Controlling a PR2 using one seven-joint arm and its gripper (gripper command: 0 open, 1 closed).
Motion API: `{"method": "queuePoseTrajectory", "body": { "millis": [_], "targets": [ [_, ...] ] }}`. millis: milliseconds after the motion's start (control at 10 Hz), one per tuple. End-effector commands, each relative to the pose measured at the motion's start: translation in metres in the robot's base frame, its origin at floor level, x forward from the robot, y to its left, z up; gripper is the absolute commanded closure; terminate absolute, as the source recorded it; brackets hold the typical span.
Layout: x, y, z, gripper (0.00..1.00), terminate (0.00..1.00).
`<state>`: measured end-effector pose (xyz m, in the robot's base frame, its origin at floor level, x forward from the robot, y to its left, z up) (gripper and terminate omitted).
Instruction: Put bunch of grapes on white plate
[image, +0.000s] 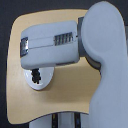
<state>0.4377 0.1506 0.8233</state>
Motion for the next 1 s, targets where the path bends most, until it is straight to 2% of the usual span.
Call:
{"method": "queuePoseTrajectory", "body": {
  "millis": [0, 900],
  "targets": [
    [0.0019, 0.0044, -0.0194, 1.0, 0.0],
    [0.0039, 0.0055, -0.0204, 1.0, 0.0]
  ]
}}
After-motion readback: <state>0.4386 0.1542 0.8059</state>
